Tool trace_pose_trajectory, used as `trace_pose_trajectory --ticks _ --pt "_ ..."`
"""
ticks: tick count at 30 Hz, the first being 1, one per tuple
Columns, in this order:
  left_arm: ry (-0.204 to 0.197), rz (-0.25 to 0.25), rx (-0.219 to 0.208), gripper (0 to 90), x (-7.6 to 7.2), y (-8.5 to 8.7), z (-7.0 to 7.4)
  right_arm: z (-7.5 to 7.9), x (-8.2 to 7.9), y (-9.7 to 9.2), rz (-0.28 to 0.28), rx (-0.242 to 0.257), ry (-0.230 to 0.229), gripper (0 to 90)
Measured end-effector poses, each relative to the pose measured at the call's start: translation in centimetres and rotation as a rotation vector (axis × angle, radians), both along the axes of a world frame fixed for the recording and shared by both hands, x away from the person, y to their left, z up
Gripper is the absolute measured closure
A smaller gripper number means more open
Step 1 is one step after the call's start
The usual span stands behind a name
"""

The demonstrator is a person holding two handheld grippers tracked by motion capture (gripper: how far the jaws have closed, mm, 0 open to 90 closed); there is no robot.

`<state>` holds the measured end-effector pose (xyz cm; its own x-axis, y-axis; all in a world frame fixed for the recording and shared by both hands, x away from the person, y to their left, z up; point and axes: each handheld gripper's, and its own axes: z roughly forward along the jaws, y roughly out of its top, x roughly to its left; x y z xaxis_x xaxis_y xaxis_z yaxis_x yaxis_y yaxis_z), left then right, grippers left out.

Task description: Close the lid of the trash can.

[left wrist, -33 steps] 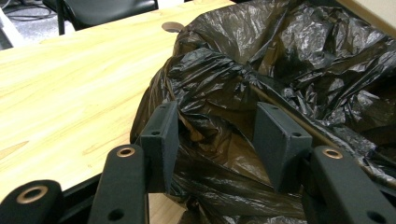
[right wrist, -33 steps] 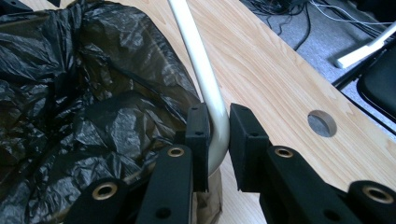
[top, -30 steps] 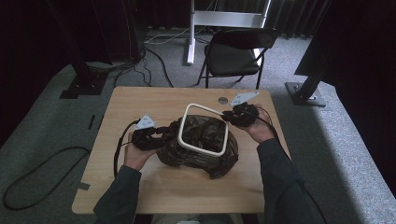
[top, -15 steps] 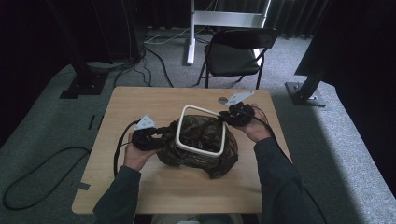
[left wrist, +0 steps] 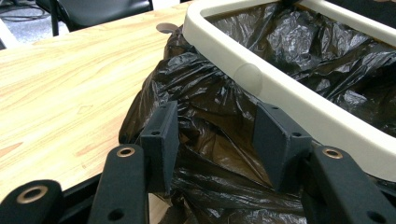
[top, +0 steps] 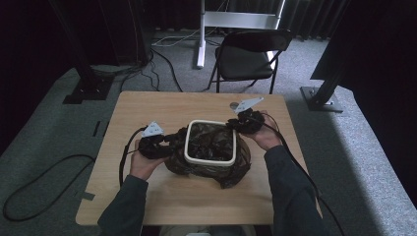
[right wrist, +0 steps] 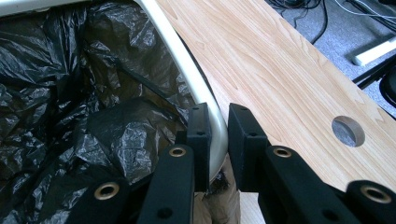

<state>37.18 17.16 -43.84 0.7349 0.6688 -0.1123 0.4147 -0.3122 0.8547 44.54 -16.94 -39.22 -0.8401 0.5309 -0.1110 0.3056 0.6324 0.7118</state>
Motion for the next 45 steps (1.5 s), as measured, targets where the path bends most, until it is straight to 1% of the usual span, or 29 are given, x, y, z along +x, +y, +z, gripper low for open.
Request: trace_pose_trajectory --ticks 8,10,12,14,15,19,22,25,30,32,37,45 --pt "-0.006 0.012 -0.006 51.3 -0.1 0.3 0.2 -0.2 0.1 0.2 -0.012 0.009 0.003 79.3" --pt "-0.012 0.013 -0.005 51.4 -0.2 0.3 0.4 -0.1 0.0 0.1 -0.022 0.02 -0.005 78.6" --pt "-0.016 0.015 -0.013 51.3 -0.3 0.5 0.5 0.1 -0.1 -0.1 -0.035 0.045 -0.012 76.0" --pt "-0.022 0.017 -0.015 51.3 -0.3 0.5 0.8 0.5 -0.2 -0.5 -0.038 0.071 -0.015 74.1" --pt "-0.025 0.017 -0.016 51.3 -0.4 0.5 0.9 0.7 -0.3 -0.6 -0.035 0.074 -0.017 74.0" --pt "-0.036 0.006 -0.021 51.3 -0.7 0.3 1.4 1.0 -0.7 -1.0 -0.038 0.061 -0.026 73.7" --pt "-0.049 0.0 -0.023 51.3 -0.8 0.2 1.7 1.0 -1.3 -1.7 -0.038 0.06 -0.035 73.7" --pt "-0.055 -0.006 -0.026 51.2 -0.9 0.0 1.9 0.7 -1.8 -2.6 -0.048 0.038 -0.039 73.5" --pt "-0.066 -0.019 -0.03 51.1 -1.1 -0.4 2.3 0.0 -2.2 -3.9 -0.065 0.04 -0.025 73.3" --pt "-0.069 -0.024 -0.032 51.0 -1.1 -0.6 2.4 -0.4 -2.2 -3.9 -0.061 0.029 -0.016 73.1" --pt "-0.075 -0.033 -0.025 50.9 -1.2 -1.0 2.6 -1.2 -2.2 -3.7 -0.057 0.024 0.001 72.5" --pt "-0.07 -0.047 -0.015 50.7 -1.2 -1.5 2.4 -1.4 -2.2 -3.2 -0.049 0.022 0.002 72.3"
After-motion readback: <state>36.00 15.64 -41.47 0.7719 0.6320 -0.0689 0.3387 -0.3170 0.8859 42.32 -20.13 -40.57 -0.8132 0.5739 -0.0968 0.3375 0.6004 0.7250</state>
